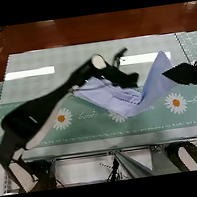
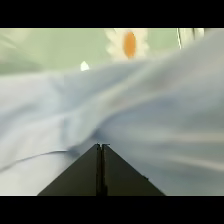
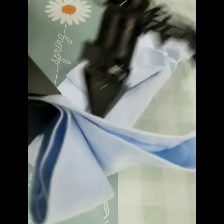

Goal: Fold the shirts.

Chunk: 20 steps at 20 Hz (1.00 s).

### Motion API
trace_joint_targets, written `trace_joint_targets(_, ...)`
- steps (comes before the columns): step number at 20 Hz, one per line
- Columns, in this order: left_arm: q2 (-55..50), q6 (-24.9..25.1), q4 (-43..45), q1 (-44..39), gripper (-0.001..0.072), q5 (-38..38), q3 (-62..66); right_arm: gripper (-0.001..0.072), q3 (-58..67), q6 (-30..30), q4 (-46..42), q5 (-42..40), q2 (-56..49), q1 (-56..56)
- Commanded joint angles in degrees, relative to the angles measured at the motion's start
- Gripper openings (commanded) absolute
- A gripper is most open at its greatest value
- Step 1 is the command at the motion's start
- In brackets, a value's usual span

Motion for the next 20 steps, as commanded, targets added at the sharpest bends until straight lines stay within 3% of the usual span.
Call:
trace_joint_targets(1,8.37,-3.34,14.1,13.22,0.0017,-10.47,-0.37,0.0025,2.14,0.44,1.01,-0.46,-0.33,2.47)
trace_joint_targets(3,17.31,-3.13,18.99,21.42,0.0018,-12.11,-4.72,0.0025,4.31,1.11,0.98,-2.38,-3.02,7.91)
trace_joint_targets(7,41.35,0.94,19.41,35.67,0.0018,-7.58,-22.36,0.0025,11.28,1.64,0.94,-10.71,-14.71,22.29)
trace_joint_targets(11,65.9,6.91,19.43,41.46,0.0019,-6.03,-43.93,0.0025,22.49,2.08,1.01,-15.52,-33.16,33.62)
trace_joint_targets(16,87.58,-2.05,17.94,43.25,0.0019,-5.01,-64.15,0.0026,38.38,2.97,1.68,-16.94,-55.74,39.89)
trace_joint_targets(20,93.7,-2.32,13.14,43.25,0.0019,-4.94,-73.31,0.0026,48.65,4.46,5.31,-16.57,-67.52,40.83)
